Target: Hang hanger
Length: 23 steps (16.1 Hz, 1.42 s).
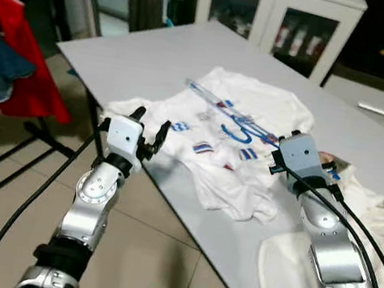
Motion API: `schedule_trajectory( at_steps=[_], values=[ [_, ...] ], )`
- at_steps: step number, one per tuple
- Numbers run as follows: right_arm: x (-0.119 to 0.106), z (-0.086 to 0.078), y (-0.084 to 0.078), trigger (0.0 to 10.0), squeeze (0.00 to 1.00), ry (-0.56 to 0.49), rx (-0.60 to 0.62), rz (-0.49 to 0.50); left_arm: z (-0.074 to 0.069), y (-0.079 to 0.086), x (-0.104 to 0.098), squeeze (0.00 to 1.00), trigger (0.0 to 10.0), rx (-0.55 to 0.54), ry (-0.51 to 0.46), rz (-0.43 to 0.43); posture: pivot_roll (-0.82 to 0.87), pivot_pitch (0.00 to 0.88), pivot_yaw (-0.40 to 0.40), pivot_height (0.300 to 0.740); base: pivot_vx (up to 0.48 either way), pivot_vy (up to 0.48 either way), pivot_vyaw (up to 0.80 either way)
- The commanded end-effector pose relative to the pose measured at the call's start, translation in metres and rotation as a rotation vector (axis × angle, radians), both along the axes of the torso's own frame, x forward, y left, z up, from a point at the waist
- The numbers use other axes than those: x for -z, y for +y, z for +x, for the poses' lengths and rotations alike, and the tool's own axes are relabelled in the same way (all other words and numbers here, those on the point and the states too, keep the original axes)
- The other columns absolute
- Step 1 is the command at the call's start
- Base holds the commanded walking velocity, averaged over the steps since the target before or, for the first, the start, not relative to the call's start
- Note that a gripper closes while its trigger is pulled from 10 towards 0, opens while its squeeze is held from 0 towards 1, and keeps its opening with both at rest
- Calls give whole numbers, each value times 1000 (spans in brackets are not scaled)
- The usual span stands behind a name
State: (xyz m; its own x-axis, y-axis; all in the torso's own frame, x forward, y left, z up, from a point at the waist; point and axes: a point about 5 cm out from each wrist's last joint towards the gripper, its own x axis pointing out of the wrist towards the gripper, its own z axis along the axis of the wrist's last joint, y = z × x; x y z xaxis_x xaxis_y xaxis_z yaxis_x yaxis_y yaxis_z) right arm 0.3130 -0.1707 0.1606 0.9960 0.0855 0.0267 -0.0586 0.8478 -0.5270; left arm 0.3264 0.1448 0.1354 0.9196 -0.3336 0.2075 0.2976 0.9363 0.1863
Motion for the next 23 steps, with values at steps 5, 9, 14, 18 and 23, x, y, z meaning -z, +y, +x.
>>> schedule_trajectory(
  at_steps=[5,9,14,18,23],
  values=[
    [-4,-1,-3,10000,0,-5,2,-8,9,8,-22,0,10000,281,63,370,60,73,-20,740,0,0,0],
    [-4,-1,-3,10000,0,-4,-1,-6,26,33,-18,0,10000,172,93,627,55,75,-21,740,0,0,0],
    [-4,-3,-4,10000,0,-6,6,-1,24,39,8,0,10000,204,202,666,42,76,-16,740,0,0,0],
    [-5,-4,-3,10000,0,-9,1,6,20,42,19,0,10000,241,253,717,45,78,-14,740,0,0,0],
    [-9,-2,-1,10000,0,-22,-18,12,21,47,26,0,0,230,319,721,48,71,-15,740,0,0,0]
  ],
)
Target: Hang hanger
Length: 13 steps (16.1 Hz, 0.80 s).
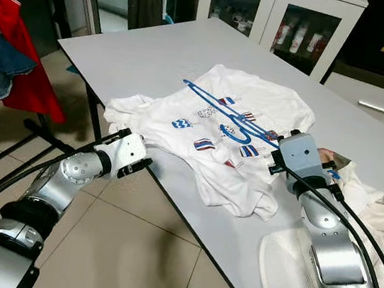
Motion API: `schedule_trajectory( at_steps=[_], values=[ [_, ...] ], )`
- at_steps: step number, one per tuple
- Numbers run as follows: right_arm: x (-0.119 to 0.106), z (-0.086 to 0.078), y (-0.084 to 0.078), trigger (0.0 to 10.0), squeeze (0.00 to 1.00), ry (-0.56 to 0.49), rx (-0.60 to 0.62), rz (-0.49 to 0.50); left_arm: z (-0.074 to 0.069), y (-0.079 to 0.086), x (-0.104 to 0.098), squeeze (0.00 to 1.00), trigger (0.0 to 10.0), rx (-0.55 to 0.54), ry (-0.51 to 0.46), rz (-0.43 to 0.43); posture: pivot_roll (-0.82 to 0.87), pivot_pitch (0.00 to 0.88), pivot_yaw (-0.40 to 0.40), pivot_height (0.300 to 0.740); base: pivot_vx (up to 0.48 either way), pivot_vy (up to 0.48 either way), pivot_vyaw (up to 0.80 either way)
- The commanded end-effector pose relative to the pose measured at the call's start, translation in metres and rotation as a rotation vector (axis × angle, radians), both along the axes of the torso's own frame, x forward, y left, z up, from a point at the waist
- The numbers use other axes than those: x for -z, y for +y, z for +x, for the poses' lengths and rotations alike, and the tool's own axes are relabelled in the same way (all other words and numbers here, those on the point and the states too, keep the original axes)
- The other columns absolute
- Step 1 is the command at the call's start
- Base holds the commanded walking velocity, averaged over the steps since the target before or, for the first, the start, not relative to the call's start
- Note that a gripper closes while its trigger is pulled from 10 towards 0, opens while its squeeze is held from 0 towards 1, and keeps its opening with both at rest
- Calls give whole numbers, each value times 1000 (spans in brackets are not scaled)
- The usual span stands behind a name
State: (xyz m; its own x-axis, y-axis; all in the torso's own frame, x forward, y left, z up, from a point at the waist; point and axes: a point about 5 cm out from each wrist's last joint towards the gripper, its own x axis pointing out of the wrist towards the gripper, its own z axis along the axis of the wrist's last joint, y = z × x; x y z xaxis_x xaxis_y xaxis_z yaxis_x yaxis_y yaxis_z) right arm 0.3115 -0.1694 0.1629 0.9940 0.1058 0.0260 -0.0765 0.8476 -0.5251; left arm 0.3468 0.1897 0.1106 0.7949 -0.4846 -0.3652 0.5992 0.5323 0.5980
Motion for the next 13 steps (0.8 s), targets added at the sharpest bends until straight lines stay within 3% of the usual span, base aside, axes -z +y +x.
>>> schedule_trajectory(
  at_steps=[1,5,8,12,13],
  values=[
    [-7,-1,-3,10000,0,-22,-8,10,0,2,1,0,0,1,28,8,46,70,-14,740,0,0,0],
    [-8,-10,-13,10000,0,25,-132,-17,0,-1,1,0,0,22,22,-32,40,72,-14,740,0,0,0],
    [-12,-19,-38,10000,0,84,-187,-90,-1,-3,-3,0,0,48,1,-55,36,72,-16,740,0,0,0],
    [-28,-38,-65,10000,0,160,-304,-263,2,-4,-16,0,0,67,-69,-102,32,69,-14,740,0,0,0],
    [-30,-42,-64,10000,0,182,-354,-292,3,-5,-20,0,0,70,-87,-111,32,69,-14,740,0,0,0]
  ],
)
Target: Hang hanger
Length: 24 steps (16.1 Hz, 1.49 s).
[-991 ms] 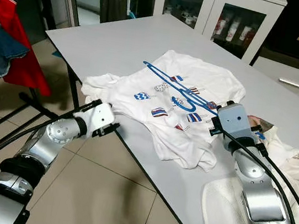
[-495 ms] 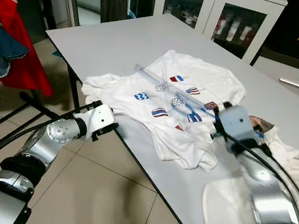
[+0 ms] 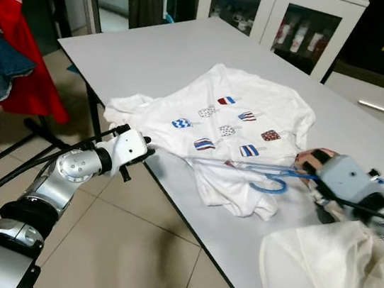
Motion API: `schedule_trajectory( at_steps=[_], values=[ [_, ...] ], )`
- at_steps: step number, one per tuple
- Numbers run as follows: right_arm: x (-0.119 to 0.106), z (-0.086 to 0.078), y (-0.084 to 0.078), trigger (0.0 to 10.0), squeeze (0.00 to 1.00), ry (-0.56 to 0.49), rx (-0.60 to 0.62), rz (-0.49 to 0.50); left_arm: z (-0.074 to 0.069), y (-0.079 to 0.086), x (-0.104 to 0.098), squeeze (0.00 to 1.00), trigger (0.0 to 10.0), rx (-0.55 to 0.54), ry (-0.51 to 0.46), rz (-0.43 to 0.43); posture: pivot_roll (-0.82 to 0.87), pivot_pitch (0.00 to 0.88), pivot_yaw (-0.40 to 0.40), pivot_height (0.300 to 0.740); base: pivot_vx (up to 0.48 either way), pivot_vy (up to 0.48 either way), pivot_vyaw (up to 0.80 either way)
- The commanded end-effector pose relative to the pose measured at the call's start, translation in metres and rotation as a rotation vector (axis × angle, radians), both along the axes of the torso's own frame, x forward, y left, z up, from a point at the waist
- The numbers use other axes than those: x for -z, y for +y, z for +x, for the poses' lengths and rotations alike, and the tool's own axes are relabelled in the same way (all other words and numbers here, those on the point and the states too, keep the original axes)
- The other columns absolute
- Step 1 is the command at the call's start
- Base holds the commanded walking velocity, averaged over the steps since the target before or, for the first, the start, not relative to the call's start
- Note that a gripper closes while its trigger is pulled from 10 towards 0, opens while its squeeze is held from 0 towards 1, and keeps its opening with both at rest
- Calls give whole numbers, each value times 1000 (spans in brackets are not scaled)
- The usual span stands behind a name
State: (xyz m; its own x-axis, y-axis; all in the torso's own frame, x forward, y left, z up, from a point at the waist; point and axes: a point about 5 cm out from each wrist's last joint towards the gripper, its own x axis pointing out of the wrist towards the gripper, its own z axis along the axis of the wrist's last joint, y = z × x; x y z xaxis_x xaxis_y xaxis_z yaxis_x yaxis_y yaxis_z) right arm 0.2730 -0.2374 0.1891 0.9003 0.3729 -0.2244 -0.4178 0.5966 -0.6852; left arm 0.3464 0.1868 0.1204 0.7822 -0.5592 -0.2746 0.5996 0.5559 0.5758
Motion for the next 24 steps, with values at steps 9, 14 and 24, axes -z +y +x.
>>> schedule_trajectory(
  at_steps=[9,14,24],
  values=[
    [-5,1,17,10000,0,-34,-62,36,10,7,-10,969,10000,-164,-23,-287,36,63,-7,740,0,0,0],
    [9,17,26,10000,0,-107,102,194,6,6,1,0,10000,-240,27,-478,38,67,-14,740,0,0,0],
    [8,21,36,10000,0,-134,109,221,-6,17,32,0,10000,-283,143,-212,36,86,-22,740,0,0,0]
  ],
)
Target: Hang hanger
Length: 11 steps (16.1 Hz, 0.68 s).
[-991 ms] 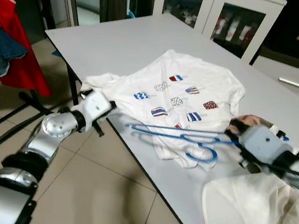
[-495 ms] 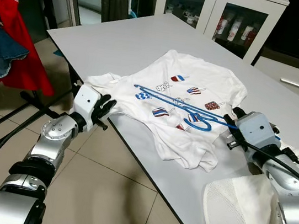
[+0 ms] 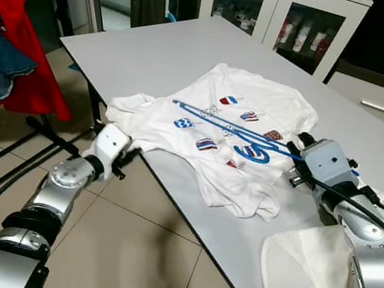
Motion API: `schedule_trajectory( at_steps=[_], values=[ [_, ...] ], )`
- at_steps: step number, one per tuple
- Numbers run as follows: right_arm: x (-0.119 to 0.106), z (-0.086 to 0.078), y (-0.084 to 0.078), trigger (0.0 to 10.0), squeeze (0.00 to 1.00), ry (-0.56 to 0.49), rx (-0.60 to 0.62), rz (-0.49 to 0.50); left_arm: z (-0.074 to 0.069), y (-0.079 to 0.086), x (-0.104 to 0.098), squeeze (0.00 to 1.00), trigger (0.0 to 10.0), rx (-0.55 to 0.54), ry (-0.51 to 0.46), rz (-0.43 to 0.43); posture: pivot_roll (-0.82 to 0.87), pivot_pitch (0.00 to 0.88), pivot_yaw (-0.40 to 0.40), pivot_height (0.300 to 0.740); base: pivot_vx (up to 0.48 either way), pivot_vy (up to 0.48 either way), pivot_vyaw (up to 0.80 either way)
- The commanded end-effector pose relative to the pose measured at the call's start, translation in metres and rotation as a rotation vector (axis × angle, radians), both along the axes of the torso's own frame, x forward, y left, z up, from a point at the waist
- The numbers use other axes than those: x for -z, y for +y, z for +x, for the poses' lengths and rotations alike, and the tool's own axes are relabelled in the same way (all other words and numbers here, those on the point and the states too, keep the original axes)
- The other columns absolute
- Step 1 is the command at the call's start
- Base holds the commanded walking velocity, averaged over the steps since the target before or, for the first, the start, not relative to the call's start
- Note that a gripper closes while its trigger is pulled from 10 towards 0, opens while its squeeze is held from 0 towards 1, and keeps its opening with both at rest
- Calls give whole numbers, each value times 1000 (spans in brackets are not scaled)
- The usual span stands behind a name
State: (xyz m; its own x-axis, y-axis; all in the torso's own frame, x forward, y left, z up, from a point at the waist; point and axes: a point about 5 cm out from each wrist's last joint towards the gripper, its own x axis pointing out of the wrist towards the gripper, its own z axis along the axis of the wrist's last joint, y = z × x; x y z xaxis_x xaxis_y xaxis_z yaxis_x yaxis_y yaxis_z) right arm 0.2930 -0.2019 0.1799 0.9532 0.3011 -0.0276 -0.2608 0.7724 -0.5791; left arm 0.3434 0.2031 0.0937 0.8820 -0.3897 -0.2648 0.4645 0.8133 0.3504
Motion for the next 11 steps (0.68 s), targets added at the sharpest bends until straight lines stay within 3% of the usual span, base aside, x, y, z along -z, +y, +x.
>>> schedule_trajectory(
  at_steps=[1,7,10,11],
  values=[
    [-2,1,0,10000,0,-5,3,2,-5,-3,10,0,10000,27,43,26,36,85,-23,740,0,0,0],
    [-3,2,1,10000,0,-9,4,4,-21,-38,19,0,10000,251,105,-38,35,85,-19,740,0,0,0],
    [-3,2,-1,10000,0,-10,10,5,-25,-37,19,0,10000,265,91,-27,41,84,-21,740,0,0,0],
    [-3,3,-1,10000,0,-11,11,6,-23,-33,10,0,10000,257,24,-11,44,83,-22,740,0,0,0]
  ],
)
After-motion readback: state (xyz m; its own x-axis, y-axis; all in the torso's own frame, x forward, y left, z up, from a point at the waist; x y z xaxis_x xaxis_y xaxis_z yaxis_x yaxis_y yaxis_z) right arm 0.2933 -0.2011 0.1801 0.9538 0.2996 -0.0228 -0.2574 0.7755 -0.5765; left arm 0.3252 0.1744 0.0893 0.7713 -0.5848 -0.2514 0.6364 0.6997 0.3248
